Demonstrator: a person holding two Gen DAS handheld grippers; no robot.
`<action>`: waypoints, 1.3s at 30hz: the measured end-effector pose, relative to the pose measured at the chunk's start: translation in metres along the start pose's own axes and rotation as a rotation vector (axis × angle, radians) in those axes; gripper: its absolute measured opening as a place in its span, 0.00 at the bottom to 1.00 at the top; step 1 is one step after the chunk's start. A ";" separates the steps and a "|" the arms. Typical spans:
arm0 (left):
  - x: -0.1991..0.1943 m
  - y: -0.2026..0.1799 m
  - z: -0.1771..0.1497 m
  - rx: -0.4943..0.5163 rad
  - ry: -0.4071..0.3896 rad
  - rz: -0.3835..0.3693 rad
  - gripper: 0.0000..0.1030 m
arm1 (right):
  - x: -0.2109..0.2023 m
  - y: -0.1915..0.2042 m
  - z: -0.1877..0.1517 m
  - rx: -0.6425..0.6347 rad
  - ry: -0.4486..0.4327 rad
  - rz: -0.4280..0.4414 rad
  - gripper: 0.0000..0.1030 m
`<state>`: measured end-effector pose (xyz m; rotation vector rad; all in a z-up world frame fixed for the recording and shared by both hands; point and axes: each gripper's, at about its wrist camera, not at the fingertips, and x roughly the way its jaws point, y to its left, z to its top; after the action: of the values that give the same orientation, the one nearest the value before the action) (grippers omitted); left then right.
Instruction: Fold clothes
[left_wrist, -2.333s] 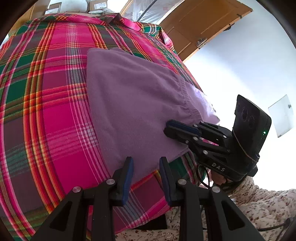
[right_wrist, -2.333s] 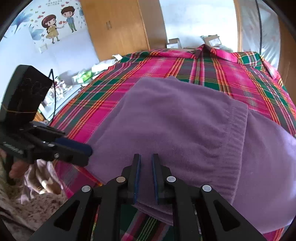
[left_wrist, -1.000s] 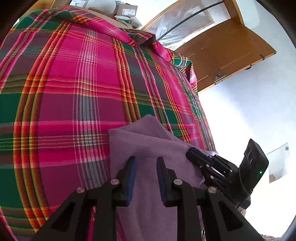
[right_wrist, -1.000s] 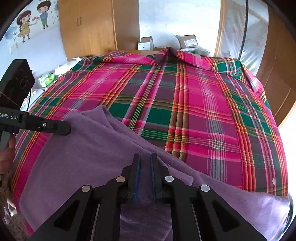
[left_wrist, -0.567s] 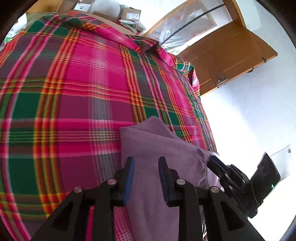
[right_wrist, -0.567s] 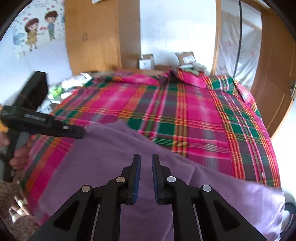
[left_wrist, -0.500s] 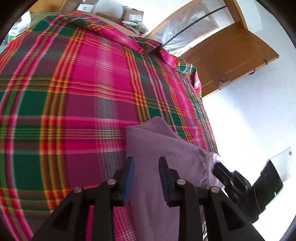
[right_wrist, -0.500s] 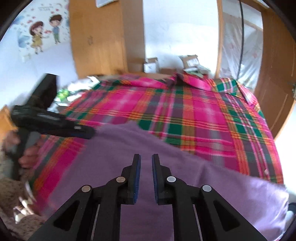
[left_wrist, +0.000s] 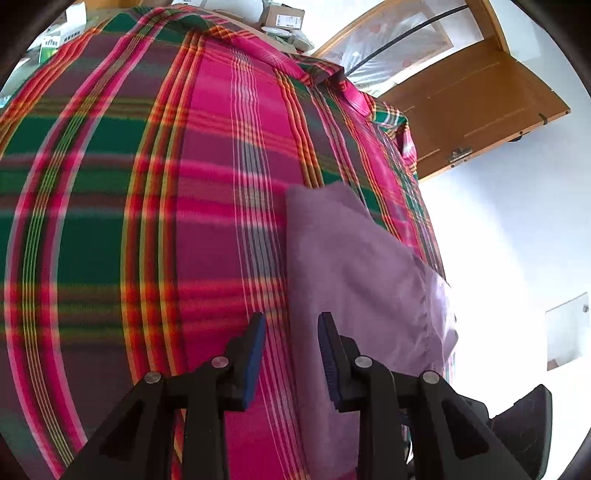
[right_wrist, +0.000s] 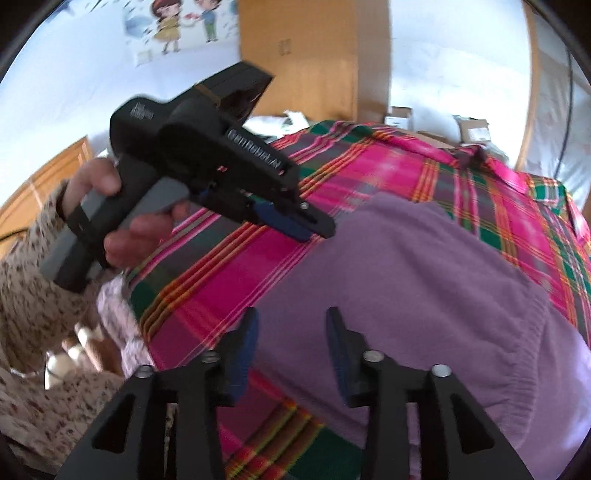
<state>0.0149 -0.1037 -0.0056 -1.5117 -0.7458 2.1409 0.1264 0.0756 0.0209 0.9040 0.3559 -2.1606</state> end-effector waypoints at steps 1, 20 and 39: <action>0.000 0.000 -0.003 -0.003 0.008 -0.001 0.28 | 0.001 0.004 -0.002 -0.012 0.004 -0.001 0.42; -0.003 -0.007 -0.034 -0.069 0.113 -0.161 0.29 | 0.011 0.045 -0.021 -0.148 -0.005 -0.170 0.52; -0.010 0.003 -0.025 -0.120 0.053 -0.210 0.39 | 0.014 0.039 -0.019 -0.127 -0.044 -0.378 0.12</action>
<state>0.0415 -0.1076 -0.0074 -1.4712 -0.9841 1.9253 0.1579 0.0517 -0.0013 0.7622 0.6797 -2.4619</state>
